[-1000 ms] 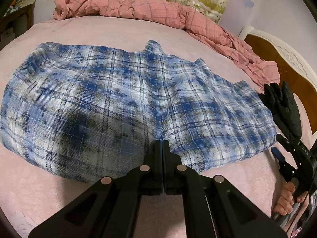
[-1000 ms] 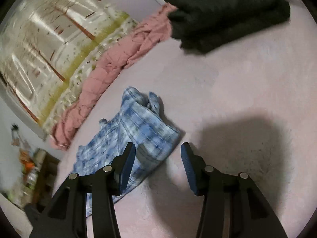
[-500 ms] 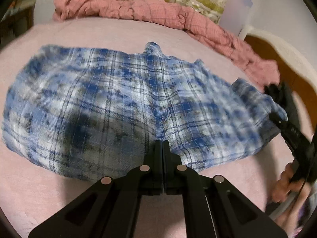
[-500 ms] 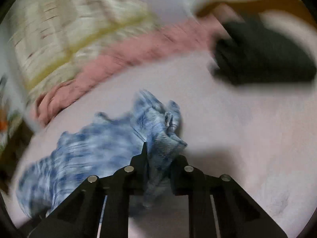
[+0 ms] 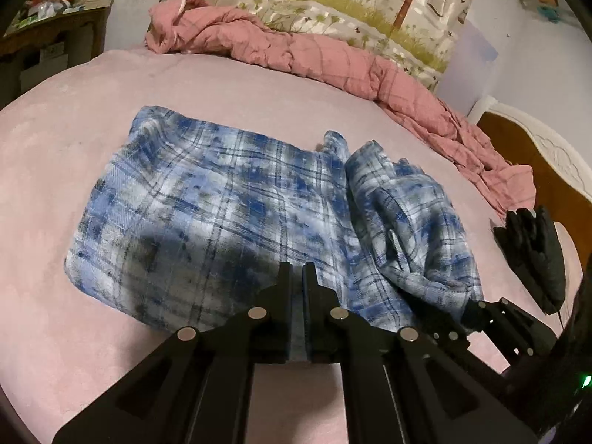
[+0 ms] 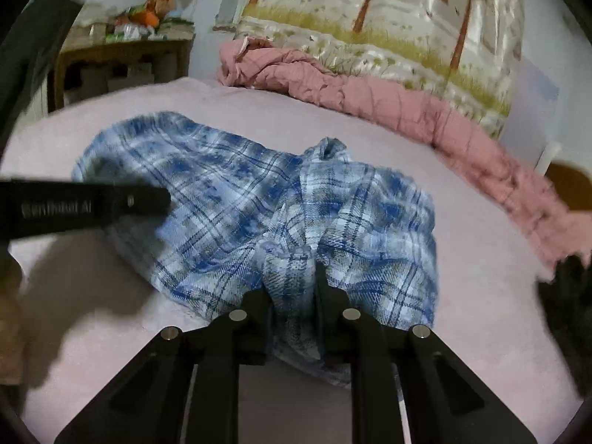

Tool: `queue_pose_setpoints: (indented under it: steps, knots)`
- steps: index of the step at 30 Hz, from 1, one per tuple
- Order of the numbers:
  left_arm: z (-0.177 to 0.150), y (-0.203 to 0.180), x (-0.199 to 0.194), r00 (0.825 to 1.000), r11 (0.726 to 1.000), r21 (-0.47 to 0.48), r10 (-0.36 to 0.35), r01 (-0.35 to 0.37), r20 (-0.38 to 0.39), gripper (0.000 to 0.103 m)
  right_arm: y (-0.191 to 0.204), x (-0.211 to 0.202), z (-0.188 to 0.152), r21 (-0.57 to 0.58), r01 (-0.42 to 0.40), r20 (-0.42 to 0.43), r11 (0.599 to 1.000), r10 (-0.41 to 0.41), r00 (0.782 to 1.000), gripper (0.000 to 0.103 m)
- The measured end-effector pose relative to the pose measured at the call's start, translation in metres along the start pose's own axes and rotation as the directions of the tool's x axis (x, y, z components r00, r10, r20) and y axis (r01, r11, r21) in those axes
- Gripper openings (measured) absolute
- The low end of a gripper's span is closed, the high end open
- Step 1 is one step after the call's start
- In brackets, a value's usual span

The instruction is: Fold large clothes

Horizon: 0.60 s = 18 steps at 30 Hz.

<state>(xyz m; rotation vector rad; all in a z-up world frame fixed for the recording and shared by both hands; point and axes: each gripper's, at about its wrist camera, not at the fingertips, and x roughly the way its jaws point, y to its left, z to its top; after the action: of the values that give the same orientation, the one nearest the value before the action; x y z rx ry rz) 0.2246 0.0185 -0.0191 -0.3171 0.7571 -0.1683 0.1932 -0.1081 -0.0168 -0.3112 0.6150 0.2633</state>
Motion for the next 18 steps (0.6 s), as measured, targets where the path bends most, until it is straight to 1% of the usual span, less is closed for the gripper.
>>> queue_pose_setpoints:
  steps: [1,3,4,5,6,7,8,9,10,11,12,13,14,15,16,18]
  knots:
    - [0.000,-0.001,-0.002,1.000,1.000,0.004,0.001,-0.001,0.009,0.007,-0.003,-0.001,0.000,0.014,-0.015,0.003,1.000,0.015,1.000,0.018]
    - [0.001,-0.001,-0.007,0.999,1.000,0.011,0.009,-0.010,0.033,0.013,-0.005,-0.006,-0.002,0.026,-0.042,0.014,0.999,0.041,0.999,0.025]
    - [0.002,-0.002,-0.008,0.999,1.000,0.014,0.017,-0.017,0.046,0.020,-0.005,-0.008,-0.002,0.026,-0.060,0.023,0.998,0.060,0.998,0.028]
    - [0.002,-0.002,-0.010,0.998,0.999,0.019,0.027,-0.028,0.061,0.029,-0.007,-0.012,-0.004,0.028,-0.083,0.033,0.996,0.082,0.996,0.036]
    - [0.003,-0.002,-0.013,0.996,0.999,0.024,0.040,-0.042,0.078,0.032,-0.005,-0.016,-0.004,0.030,-0.099,0.041,0.995,0.097,0.994,0.049]
    - [0.004,-0.002,-0.016,0.994,0.998,0.027,0.055,-0.058,0.099,0.035,-0.004,-0.019,-0.006,0.033,-0.108,0.052,0.994,0.106,0.993,0.053]
    - [0.005,-0.001,-0.019,0.989,0.996,0.027,0.076,-0.080,0.125,0.037,-0.003,-0.026,-0.007,0.035,-0.080,0.075,0.996,0.077,0.994,0.055]
    - [0.006,0.001,-0.021,0.986,0.995,0.030,0.091,-0.096,0.142,0.040,-0.003,-0.034,-0.010,0.043,-0.035,0.104,0.998,0.030,0.994,0.057]
    - [0.007,0.002,-0.024,0.982,0.993,0.035,0.105,-0.112,0.158,0.049,-0.005,-0.041,-0.012,0.059,-0.014,0.133,0.998,0.006,0.991,0.057]
    - [0.009,0.004,-0.027,0.976,0.990,0.038,0.130,-0.139,0.177,0.059,-0.010,-0.047,-0.013,0.085,-0.011,0.162,0.996,-0.003,0.987,0.059]
    - [0.011,0.007,-0.030,0.967,0.985,0.033,0.162,-0.172,0.196,0.064,-0.017,-0.053,-0.015,0.129,-0.005,0.185,0.992,-0.019,0.983,0.059]
    - [0.013,0.012,-0.033,0.959,0.980,0.019,0.192,-0.200,0.207,0.078,-0.025,-0.056,-0.018,0.172,0.000,0.195,0.985,-0.034,0.980,0.061]
    - [0.015,0.019,-0.036,0.951,0.973,-0.009,0.226,-0.230,0.211,0.089,-0.031,-0.058,-0.019,0.206,0.002,0.198,0.979,-0.044,0.979,0.066]
    - [0.016,0.029,-0.038,0.946,0.968,-0.043,0.249,-0.246,0.208,0.092,-0.040,-0.058,-0.021,0.246,-0.003,0.198,0.969,-0.048,0.979,0.069]
    - [0.018,0.038,-0.038,0.945,0.965,-0.074,0.260,-0.250,0.198,0.094,-0.046,-0.058,-0.023,0.275,-0.021,0.199,0.961,-0.036,0.979,0.069]
    - [0.020,0.059,-0.033,0.950,0.956,-0.146,0.276,-0.255,0.144,0.094,-0.052,-0.059,-0.024,0.296,-0.056,0.213,0.954,-0.009,0.977,0.071]
